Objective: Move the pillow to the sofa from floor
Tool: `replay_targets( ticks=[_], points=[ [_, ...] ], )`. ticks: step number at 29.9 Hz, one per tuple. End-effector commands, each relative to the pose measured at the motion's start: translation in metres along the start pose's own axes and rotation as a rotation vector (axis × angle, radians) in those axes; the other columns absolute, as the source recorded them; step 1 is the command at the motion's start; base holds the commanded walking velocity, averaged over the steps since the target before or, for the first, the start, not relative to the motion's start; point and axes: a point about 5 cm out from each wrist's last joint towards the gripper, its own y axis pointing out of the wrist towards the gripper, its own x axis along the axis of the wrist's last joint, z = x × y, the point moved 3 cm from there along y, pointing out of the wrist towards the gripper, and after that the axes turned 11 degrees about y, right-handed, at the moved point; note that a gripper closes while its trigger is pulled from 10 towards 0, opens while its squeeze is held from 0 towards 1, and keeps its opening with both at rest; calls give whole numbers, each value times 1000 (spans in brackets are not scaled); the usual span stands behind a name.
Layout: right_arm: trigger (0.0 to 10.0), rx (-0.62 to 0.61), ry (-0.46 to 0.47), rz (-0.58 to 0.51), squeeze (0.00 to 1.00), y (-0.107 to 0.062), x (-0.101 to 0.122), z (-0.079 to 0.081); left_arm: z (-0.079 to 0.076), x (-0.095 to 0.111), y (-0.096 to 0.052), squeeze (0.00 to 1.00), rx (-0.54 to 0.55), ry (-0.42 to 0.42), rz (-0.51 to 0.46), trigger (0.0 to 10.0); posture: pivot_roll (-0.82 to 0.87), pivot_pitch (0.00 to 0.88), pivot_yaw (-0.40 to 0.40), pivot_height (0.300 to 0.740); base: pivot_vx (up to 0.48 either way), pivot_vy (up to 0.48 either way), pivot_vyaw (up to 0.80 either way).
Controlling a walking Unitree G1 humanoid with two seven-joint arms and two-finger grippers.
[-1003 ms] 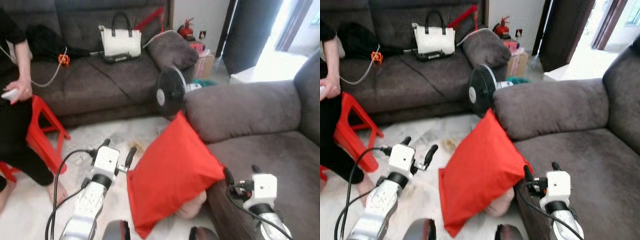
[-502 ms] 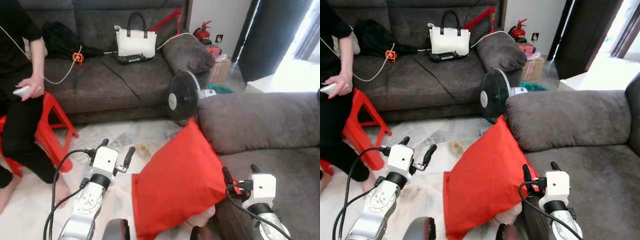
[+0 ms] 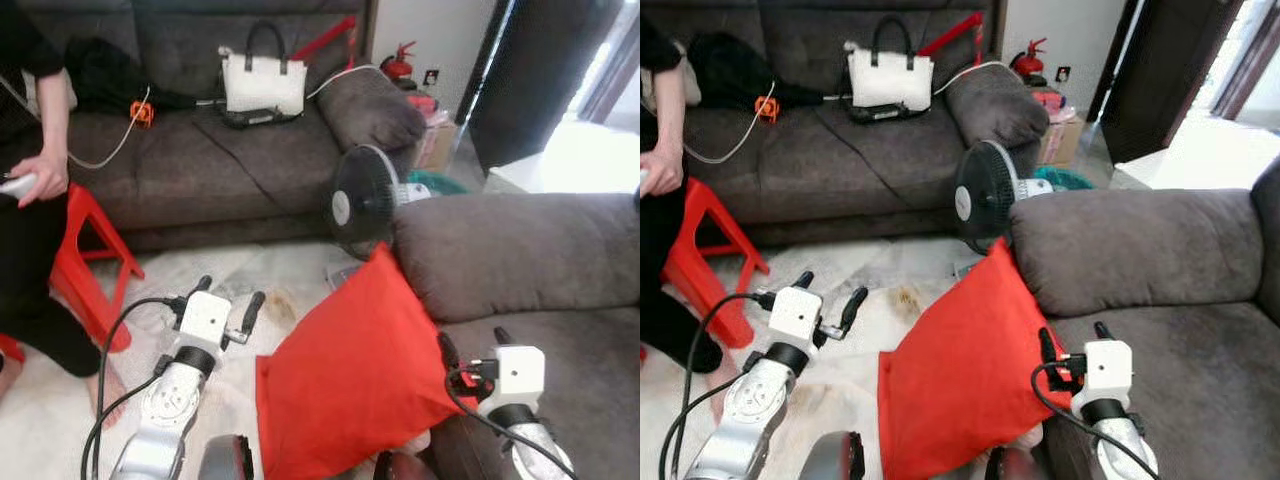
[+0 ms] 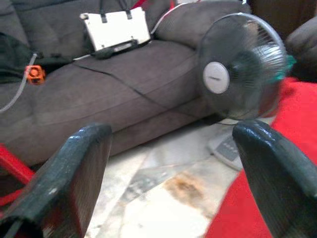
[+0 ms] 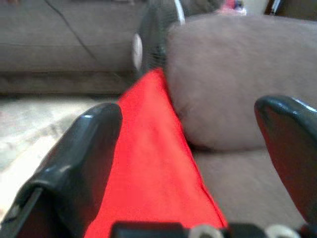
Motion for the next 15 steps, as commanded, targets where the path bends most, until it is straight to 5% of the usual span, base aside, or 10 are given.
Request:
replay_targets(
  ticks=[1, 15],
  points=[
    [10000, -34, -16, 14, 0, -4, -1, -12, -9, 7, 5, 0, -22, -1, -23, 10000, 117, 0, -60, 587, 266, 0, 0],
    [10000, -70, 11, 66, 0, -4, -12, -19, -13, 5, 3, 0, -37, -3, -11, 10000, 123, 0, -65, 587, 206, 0, 0]
  ],
)
